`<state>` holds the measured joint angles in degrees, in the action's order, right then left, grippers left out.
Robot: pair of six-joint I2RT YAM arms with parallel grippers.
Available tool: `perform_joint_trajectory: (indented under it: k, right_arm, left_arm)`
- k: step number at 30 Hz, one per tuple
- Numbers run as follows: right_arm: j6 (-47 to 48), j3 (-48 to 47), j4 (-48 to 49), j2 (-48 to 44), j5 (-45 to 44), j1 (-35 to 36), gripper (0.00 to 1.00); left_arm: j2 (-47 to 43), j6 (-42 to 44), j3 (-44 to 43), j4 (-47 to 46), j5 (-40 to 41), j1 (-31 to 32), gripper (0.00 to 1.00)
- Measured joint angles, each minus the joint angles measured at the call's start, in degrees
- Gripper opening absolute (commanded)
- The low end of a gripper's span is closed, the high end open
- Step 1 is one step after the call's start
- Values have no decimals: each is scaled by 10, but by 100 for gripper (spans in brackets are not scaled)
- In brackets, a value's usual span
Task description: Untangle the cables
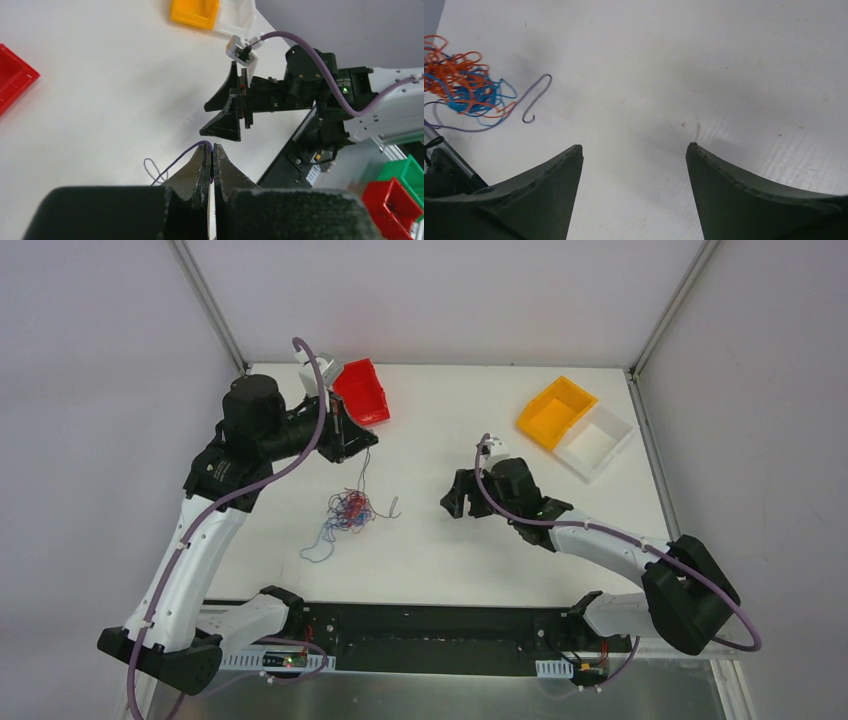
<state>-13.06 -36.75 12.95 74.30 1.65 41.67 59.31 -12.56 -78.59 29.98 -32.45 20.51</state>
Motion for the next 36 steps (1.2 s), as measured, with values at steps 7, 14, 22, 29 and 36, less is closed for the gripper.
perform_joint_trajectory:
  k: [7,14,22,29,36]
  right_arm:
    - [21,-41,-9,0,38,0,85]
    - [42,-73,-10,0,48,2,87]
    - [78,-77,3,64,82,56,88]
    - [93,-128,16,155,81,100,86]
    - [117,-188,42,198,76,138,80]
  left_arm:
    - [25,-11,0,0,-80,0,0]
    - [49,-21,0,0,-130,0,0]
    - [65,-37,0,-2,-165,1,0]
    - [70,-46,1,-7,-170,2,0]
    - [70,-47,8,-10,-170,2,0]
